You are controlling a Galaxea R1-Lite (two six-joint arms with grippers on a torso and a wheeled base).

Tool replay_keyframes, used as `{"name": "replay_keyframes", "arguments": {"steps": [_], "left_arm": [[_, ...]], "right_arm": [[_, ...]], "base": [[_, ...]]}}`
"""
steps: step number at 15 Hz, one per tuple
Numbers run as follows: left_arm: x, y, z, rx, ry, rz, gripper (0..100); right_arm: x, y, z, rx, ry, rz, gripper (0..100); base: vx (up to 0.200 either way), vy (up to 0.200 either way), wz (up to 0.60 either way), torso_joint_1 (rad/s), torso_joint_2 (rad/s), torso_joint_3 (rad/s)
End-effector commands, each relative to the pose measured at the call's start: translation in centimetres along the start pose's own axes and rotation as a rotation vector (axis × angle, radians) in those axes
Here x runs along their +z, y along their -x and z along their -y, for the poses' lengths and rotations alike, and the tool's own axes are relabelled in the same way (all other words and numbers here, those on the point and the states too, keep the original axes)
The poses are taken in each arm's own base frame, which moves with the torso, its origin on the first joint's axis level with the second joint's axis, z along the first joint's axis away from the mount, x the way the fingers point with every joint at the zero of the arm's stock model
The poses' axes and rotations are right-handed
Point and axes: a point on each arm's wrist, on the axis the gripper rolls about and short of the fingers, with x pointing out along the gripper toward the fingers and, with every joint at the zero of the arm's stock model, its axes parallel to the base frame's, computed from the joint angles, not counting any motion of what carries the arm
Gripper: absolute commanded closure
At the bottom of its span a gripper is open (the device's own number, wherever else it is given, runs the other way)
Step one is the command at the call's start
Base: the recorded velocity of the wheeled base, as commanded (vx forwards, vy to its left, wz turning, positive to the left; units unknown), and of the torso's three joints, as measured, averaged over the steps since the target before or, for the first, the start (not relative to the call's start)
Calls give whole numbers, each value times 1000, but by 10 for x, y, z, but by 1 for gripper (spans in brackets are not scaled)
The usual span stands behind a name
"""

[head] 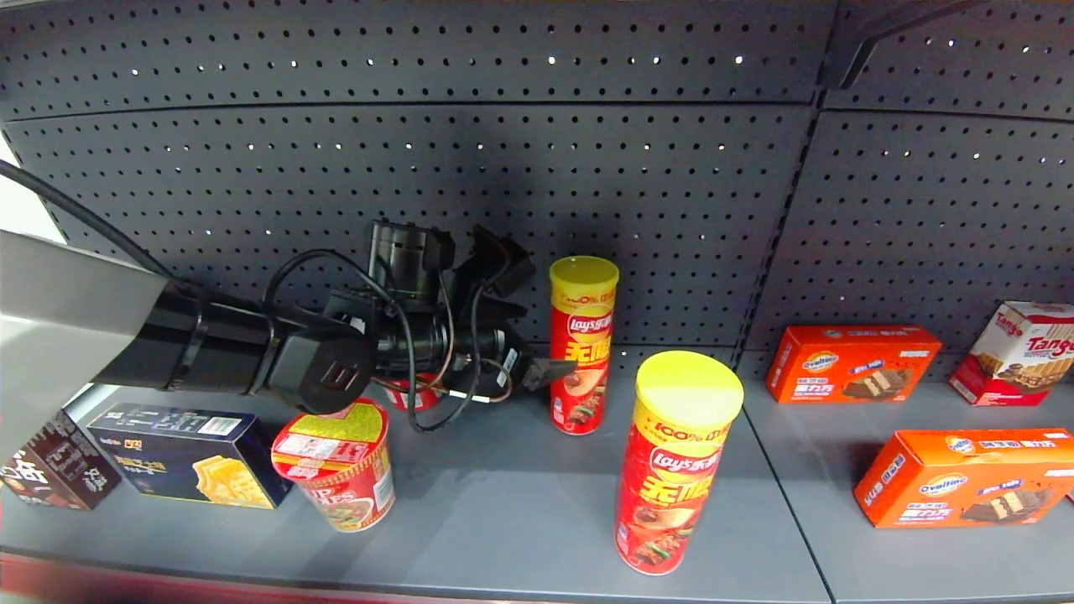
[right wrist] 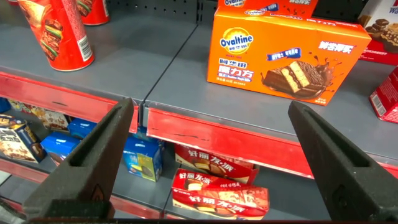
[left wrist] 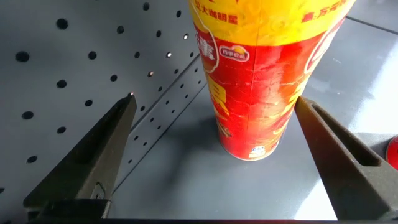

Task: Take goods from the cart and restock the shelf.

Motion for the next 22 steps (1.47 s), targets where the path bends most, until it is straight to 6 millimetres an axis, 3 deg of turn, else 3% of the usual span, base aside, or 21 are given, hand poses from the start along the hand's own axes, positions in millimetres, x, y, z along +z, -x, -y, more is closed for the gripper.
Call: {"name": "replay_keyframes", "arguments": {"steps": [1,8,14,22], "left_arm": [[1,1,0,1,3,4,0],[-5,7,-7,21,20,-9,0],[-2,14,-2,11,12,-4,0],[24,64,11,39,-18,71,0]], "right_arm": [[0,0,0,0,1,0,0],[0,0,0,4,1,0,0],[0,0,0,3,1,0,0],[0,0,0,12,1,-1,0]], "base": [[0,0,0,0,0,0],[0,0,0,0,0,0],[0,0,0,0,0,0],[0,0,0,0,0,0]]}}
